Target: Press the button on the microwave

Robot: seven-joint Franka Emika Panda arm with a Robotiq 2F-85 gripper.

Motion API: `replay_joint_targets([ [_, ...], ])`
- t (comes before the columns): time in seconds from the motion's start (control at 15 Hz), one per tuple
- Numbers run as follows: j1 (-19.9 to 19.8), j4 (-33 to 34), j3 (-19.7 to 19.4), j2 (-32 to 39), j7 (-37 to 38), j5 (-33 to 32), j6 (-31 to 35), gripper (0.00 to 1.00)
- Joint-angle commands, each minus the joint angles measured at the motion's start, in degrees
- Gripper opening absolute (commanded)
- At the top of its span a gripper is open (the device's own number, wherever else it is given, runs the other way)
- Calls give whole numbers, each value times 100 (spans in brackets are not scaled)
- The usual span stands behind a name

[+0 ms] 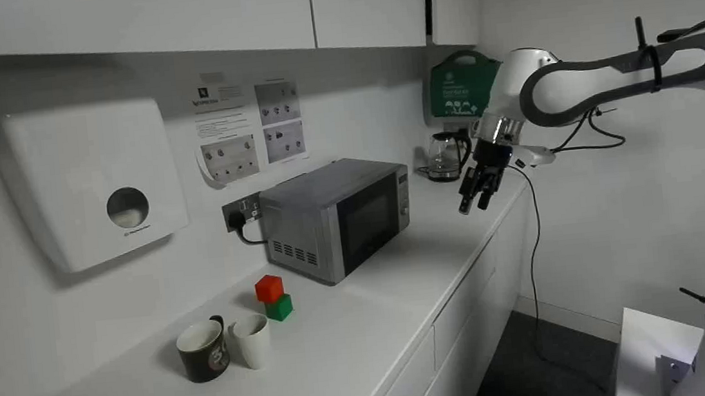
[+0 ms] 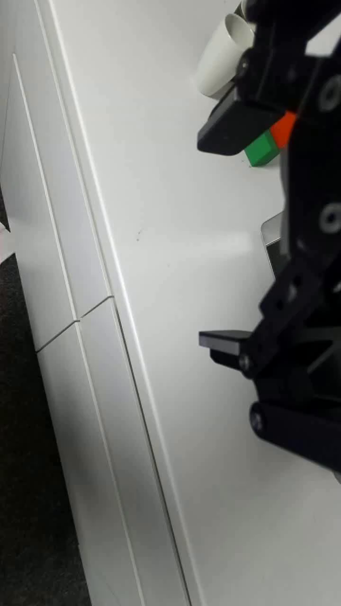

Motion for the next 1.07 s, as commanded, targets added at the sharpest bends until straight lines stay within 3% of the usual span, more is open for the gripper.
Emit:
replay_joint_targets([
  [0.0, -46, 12, 37, 2, -15, 18, -16, 100],
  [0.33, -69, 8, 47, 45, 42, 31, 178, 100],
  [0.6, -27, -65, 24, 377, 81, 424, 1849, 100],
  [0.8, 119, -66, -107, 837, -300, 813, 3122, 100],
  [0.87, 171, -32, -152, 997, -438, 937, 3392, 85],
  [1.0, 260, 36, -288, 1331, -868, 1251, 3796, 67],
])
